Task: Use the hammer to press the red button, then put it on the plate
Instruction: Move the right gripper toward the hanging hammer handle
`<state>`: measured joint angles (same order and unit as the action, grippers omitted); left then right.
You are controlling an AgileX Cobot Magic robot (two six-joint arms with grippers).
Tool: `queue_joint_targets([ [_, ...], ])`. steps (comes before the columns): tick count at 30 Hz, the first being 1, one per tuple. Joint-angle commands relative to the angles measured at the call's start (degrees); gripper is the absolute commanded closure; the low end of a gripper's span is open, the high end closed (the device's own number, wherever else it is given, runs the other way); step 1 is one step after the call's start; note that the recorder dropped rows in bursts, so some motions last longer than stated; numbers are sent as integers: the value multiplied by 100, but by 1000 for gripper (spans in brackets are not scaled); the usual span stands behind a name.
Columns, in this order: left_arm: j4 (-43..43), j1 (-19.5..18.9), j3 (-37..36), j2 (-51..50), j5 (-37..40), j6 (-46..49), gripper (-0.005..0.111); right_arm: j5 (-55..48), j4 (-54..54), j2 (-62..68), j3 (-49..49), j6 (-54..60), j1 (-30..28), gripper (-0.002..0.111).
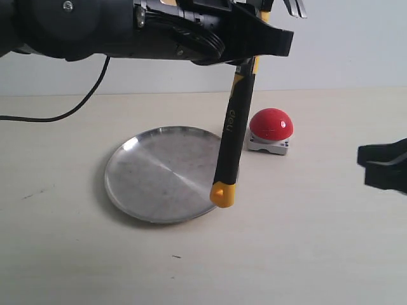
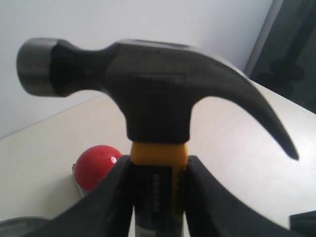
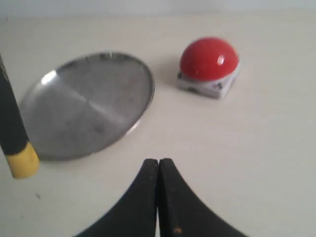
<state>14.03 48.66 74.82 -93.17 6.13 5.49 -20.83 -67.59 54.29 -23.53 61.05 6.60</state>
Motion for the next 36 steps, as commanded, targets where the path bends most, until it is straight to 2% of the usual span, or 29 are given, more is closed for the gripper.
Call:
queue_joint_targets([
  [1, 47, -7, 52, 158, -297, -36, 107, -235, 504, 1051, -203, -117, 11, 108],
  [3, 47, -7, 52, 147, -253, -36, 107, -185, 558, 1311, -203, -117, 11, 107],
  [6, 153, -7, 52, 147, -290, -36, 107, -485, 455, 1393, -203, -104, 11, 93],
  [9, 381, -7, 52, 147, -510, -36, 107, -895, -129, 1300, -203, 334, 11, 74],
  [11, 443, -7, 52, 147, -559, -36, 107, -1139, -384, 1190, -203, 537, 11, 65],
  [14, 443, -7, 52, 147, -534, -36, 107, -929, -218, 1003, -203, 504, 11, 67],
  [16, 443, -7, 52, 147, -534, -14, 107, -553, 157, 903, -203, 193, 11, 73],
  [21, 443, -7, 52, 147, -574, -20, 107, -169, 1577, 772, -203, -1211, 23, 74],
  [23, 443, -7, 52, 147, -574, -20, 107, -103, 1730, 772, -203, -1273, 253, 74],
  [29, 431, -7, 52, 147, -613, 1, 107, 541, 2695, 772, -203, -1440, 1518, 74],
  [33, 431, -19, 52, 147, -613, 1, 107, 838, 3450, 772, -203, -2336, 2000, 74],
  [36, 403, -16, 52, 147, -548, 12, 107, 851, 4342, 772, -160, -3556, 2010, 74],
])
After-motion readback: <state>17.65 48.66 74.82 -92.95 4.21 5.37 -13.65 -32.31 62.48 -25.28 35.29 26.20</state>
